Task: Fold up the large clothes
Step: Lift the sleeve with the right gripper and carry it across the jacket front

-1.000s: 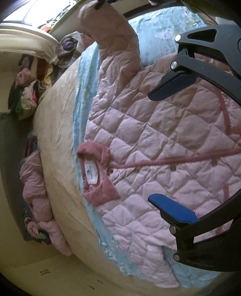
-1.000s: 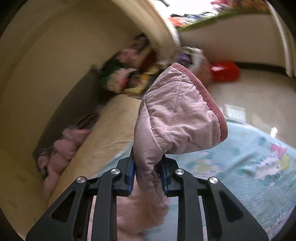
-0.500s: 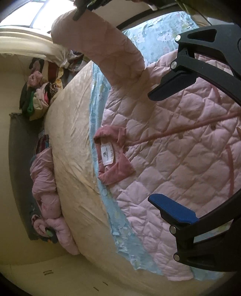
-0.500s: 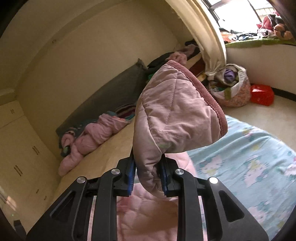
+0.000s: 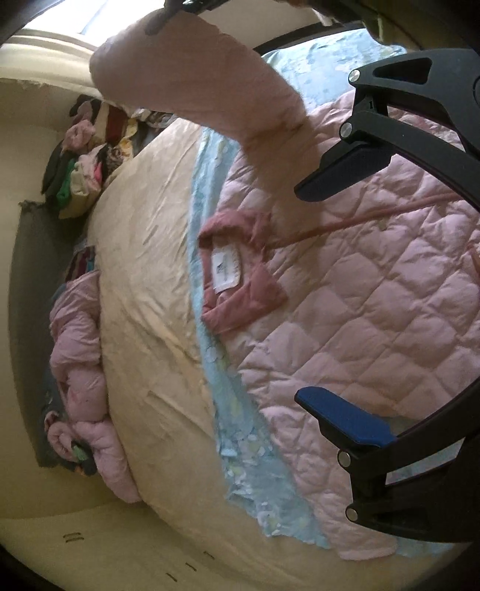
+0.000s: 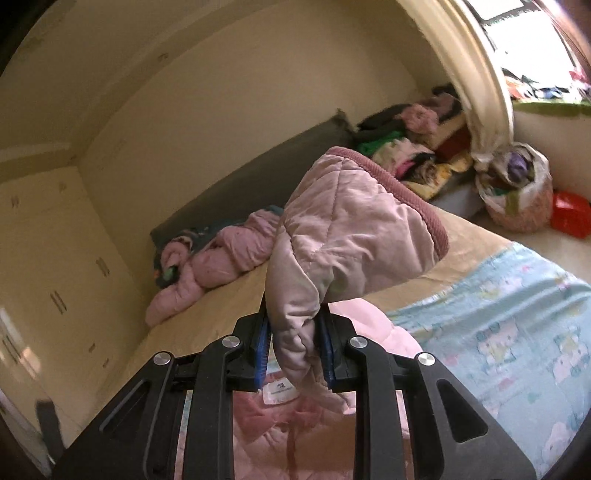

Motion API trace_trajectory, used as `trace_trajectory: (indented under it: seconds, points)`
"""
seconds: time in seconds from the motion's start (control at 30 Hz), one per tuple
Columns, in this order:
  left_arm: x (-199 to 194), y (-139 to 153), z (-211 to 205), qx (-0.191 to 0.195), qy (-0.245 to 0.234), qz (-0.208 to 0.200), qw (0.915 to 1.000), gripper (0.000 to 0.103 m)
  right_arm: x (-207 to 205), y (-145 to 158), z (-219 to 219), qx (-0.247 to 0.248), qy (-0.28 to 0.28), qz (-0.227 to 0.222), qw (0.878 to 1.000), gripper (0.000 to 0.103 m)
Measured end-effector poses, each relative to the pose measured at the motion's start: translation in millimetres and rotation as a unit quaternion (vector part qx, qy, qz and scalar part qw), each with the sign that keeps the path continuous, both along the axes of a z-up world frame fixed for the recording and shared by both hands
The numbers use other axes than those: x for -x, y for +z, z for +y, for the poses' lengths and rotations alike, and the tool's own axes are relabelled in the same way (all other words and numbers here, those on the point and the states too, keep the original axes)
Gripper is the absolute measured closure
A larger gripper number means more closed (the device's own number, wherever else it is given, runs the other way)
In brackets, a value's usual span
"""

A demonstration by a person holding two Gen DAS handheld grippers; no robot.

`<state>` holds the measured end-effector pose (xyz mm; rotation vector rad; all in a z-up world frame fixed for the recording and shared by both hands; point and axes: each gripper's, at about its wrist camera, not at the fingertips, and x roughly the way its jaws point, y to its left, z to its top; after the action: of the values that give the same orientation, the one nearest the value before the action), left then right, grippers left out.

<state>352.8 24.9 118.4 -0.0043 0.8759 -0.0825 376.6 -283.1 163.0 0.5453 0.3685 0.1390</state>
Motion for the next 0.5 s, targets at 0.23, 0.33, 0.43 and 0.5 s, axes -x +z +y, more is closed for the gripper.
trace_trajectory:
  seconds: [0.23,0.33,0.43,0.5]
  points:
    - [-9,-8,12,0.034,0.015,0.0,0.9993,0.009,-14,-26,36,0.009,0.048,-0.009,0.999,0.081]
    - [-12,-15,15,0.035,0.021,0.004,0.9992,0.009,-21,-35,53,0.018,0.063,-0.011,0.998,0.081]
    - [-16,-20,21,0.048,0.026,0.011,0.9984,0.009,-27,-45,66,0.015,0.078,-0.003,0.997,0.081]
    - [-17,-22,24,0.057,0.03,0.011,0.9979,0.009,-29,-54,76,0.015,0.091,0.003,0.996,0.081]
